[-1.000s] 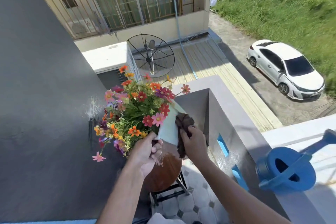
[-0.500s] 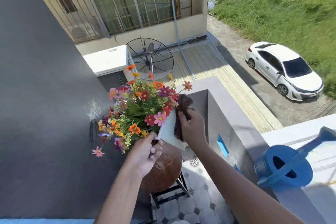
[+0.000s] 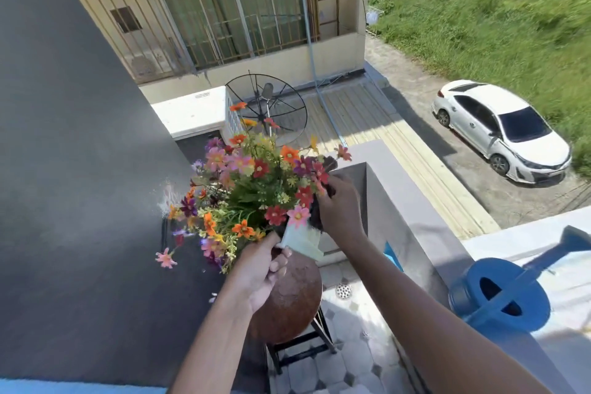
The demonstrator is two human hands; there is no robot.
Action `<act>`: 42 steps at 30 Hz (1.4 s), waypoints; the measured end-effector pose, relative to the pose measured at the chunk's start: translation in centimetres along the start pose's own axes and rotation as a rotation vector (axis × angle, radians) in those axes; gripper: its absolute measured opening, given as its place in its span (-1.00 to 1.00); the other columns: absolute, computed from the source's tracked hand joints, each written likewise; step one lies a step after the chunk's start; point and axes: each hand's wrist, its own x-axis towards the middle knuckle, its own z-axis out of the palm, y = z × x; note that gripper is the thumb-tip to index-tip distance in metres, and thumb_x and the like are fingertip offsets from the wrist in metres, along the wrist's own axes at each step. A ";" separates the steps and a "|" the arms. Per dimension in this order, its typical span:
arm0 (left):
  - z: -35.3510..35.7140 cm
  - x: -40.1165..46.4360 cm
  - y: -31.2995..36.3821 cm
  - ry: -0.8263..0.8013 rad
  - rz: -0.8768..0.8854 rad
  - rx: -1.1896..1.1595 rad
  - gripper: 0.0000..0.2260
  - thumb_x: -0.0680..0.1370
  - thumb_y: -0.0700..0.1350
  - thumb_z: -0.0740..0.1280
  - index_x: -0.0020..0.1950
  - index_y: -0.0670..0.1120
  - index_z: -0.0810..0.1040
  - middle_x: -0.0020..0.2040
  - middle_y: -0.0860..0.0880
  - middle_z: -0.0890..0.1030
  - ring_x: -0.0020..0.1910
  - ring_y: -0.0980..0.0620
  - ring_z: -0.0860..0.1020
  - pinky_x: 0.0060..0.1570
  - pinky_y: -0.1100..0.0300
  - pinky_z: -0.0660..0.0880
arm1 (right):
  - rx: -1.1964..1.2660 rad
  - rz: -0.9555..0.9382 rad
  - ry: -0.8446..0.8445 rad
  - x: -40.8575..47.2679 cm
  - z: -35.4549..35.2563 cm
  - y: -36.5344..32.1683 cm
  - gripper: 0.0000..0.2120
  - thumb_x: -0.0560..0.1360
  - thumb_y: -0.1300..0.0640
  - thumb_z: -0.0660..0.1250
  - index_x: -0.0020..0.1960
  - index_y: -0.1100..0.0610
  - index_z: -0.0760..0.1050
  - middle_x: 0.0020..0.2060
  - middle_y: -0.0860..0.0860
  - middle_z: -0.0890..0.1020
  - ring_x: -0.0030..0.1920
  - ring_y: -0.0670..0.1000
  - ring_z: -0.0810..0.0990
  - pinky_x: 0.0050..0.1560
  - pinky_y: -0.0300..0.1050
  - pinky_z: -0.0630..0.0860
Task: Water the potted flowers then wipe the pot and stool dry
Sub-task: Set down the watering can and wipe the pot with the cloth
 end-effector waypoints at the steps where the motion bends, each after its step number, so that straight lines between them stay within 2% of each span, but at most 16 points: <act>1: 0.1 0.0 0.0 0.003 -0.003 -0.003 -0.75 0.59 -0.25 0.16 -0.29 -0.15 0.37 -0.40 -0.06 0.42 -0.65 0.18 0.20 -0.67 0.34 0.10 | 0.013 -0.041 -0.005 -0.2 0.1 -0.7 -0.70 0.56 0.27 0.33 -0.35 0.21 0.46 -0.28 0.11 0.46 -0.30 -0.07 0.35 -0.15 -0.19 0.22; 3: 0.0 0.1 0.2 0.004 -0.031 -0.048 -0.75 0.62 -0.22 0.13 -0.26 -0.16 0.37 -0.35 -0.08 0.38 -0.67 0.19 0.19 -0.69 0.35 0.10 | 0.038 -0.093 -0.008 -1.5 0.2 -1.7 -0.77 0.54 0.29 0.36 -0.30 0.20 0.53 -0.25 0.12 0.50 -0.29 -0.05 0.41 -0.19 -0.16 0.27; 5: -0.2 0.2 0.6 -0.019 -0.072 -0.123 -0.73 0.66 -0.14 0.10 -0.20 -0.18 0.40 -0.35 -0.05 0.33 -0.69 0.20 0.18 -0.71 0.37 0.08 | 0.080 -0.153 -0.039 -3.8 0.5 -1.9 -0.91 0.51 0.32 0.37 -0.12 0.24 0.65 -0.15 0.12 0.57 -0.17 -0.04 0.50 -0.18 -0.22 0.38; 7: -0.5 0.3 1.1 -0.043 -0.093 -0.216 -0.74 0.67 -0.13 0.08 -0.15 -0.18 0.42 -0.41 -0.02 0.36 -0.71 0.20 0.18 -0.72 0.38 0.07 | 0.086 -0.166 -0.102 -6.4 0.7 -1.2 -0.86 0.50 0.29 0.36 0.00 0.19 0.68 -0.09 0.04 0.59 -0.12 -0.05 0.55 -0.14 -0.22 0.46; 11: -0.9 0.4 1.4 -0.036 -0.091 -0.273 -0.81 0.63 -0.22 0.12 -0.17 -0.17 0.38 -0.41 -0.05 0.41 -0.70 0.20 0.20 -0.73 0.38 0.09 | 0.019 -0.065 -0.125 -7.8 0.5 1.7 -0.84 0.51 0.29 0.34 0.03 0.19 0.67 -0.09 0.00 0.60 -0.14 -0.04 0.58 -0.18 -0.12 0.51; 14: -1.0 0.5 0.9 -0.020 -0.090 -0.275 -0.85 0.61 -0.26 0.13 -0.15 -0.16 0.38 -0.39 -0.06 0.39 -0.69 0.20 0.20 -0.74 0.37 0.11 | -0.036 0.083 -0.099 -6.4 0.0 3.2 -0.88 0.52 0.28 0.35 -0.17 0.18 0.63 -0.22 0.02 0.58 -0.25 -0.07 0.52 -0.22 -0.09 0.39; 17: -1.0 0.5 0.8 -0.008 -0.089 -0.288 -0.86 0.63 -0.23 0.13 -0.12 -0.18 0.38 -0.41 -0.06 0.41 -0.69 0.19 0.21 -0.73 0.36 0.13 | 0.020 0.101 -0.095 -5.6 -0.1 2.8 -0.76 0.51 0.26 0.37 -0.33 0.14 0.51 -0.35 -0.03 0.51 -0.36 -0.15 0.43 -0.31 -0.16 0.31; 19: -0.8 0.5 0.7 -0.009 -0.088 -0.275 -0.83 0.64 -0.20 0.12 -0.13 -0.19 0.39 -0.41 -0.06 0.40 -0.69 0.20 0.20 -0.73 0.36 0.11 | 0.076 0.030 -0.097 -5.6 0.3 1.4 -0.71 0.51 0.24 0.38 -0.36 0.08 0.46 -0.40 -0.07 0.47 -0.38 -0.15 0.41 -0.36 -0.23 0.26; 21: -0.7 0.5 0.5 -0.016 -0.086 -0.225 -0.79 0.66 -0.17 0.10 -0.14 -0.19 0.38 -0.43 -0.03 0.39 -0.69 0.20 0.19 -0.71 0.37 0.09 | 0.119 -0.045 -0.147 -5.5 0.8 0.1 -0.66 0.52 0.21 0.40 -0.38 0.00 0.43 -0.44 -0.10 0.44 -0.40 -0.14 0.37 -0.37 -0.19 0.24; 23: -0.9 0.4 0.2 -0.023 -0.090 -0.185 -0.78 0.67 -0.15 0.09 -0.14 -0.18 0.38 -0.47 -0.01 0.40 -0.70 0.21 0.18 -0.70 0.36 0.07 | 0.176 -0.053 -0.194 -4.7 0.8 -0.2 -0.68 0.51 0.16 0.41 -0.39 0.11 0.45 -0.47 -0.04 0.41 -0.40 -0.09 0.34 -0.37 -0.03 0.25; 26: -2.0 0.1 0.2 -0.035 -0.075 -0.084 -0.77 0.64 -0.21 0.09 -0.21 -0.16 0.35 -0.51 -0.01 0.39 -0.70 0.21 0.17 -0.71 0.36 0.04 | 0.221 0.017 -0.141 -2.9 -0.1 0.4 -0.68 0.51 0.09 0.41 -0.35 0.22 0.51 -0.48 -0.02 0.39 -0.41 -0.09 0.33 -0.37 -0.08 0.23; 30: -4.0 -0.1 1.1 -0.039 -0.042 0.094 -0.76 0.63 -0.21 0.11 -0.25 -0.10 0.31 -0.53 -0.02 0.38 -0.70 0.19 0.14 -0.70 0.41 0.03 | 0.184 0.080 -0.046 -0.3 -2.5 -0.2 -0.54 0.55 0.11 0.40 -0.48 0.00 0.34 -0.55 -0.12 0.28 -0.50 -0.15 0.22 -0.45 -0.18 0.15; 34: -5.3 -0.3 2.6 -0.067 -0.029 0.250 -0.71 0.63 -0.18 0.12 -0.30 -0.11 0.34 -0.54 -0.02 0.33 -0.70 0.19 0.12 -0.68 0.43 0.03 | 0.190 0.213 -0.236 2.1 -3.9 -1.0 -0.46 0.57 0.08 0.37 -0.58 0.01 0.37 -0.63 -0.16 0.31 -0.54 -0.15 0.26 -0.45 -0.24 0.17; 39: -5.3 -0.8 4.3 -0.055 0.040 0.474 -0.71 0.60 -0.19 0.15 -0.34 -0.10 0.36 -0.55 -0.03 0.25 -0.65 0.14 0.09 -0.54 0.39 -0.02 | 0.178 0.309 -0.517 3.5 -5.0 -1.7 -0.46 0.56 -0.08 0.35 -0.54 0.07 0.38 -0.53 0.04 0.30 -0.45 -0.02 0.23 -0.32 -0.11 0.18; 41: -5.2 -0.9 4.6 -0.055 0.054 0.517 -0.72 0.59 -0.20 0.14 -0.34 -0.11 0.34 -0.57 -0.03 0.25 -0.65 0.13 0.08 -0.52 0.36 -0.03 | 0.201 0.344 -0.555 3.5 -5.2 -2.2 -0.44 0.40 -0.25 0.45 -0.30 0.29 0.55 -0.33 0.35 0.54 -0.29 0.07 0.39 -0.17 -0.04 0.33; 42: -5.2 -0.9 4.7 -0.054 0.061 0.541 -0.72 0.60 -0.19 0.14 -0.32 -0.13 0.34 -0.58 -0.03 0.26 -0.65 0.13 0.07 -0.52 0.36 -0.03 | 0.193 0.352 -0.563 3.5 -5.3 -2.5 -0.26 0.31 -0.32 0.48 -0.06 0.42 0.57 -0.07 0.45 0.60 -0.18 0.10 0.47 -0.08 -0.01 0.39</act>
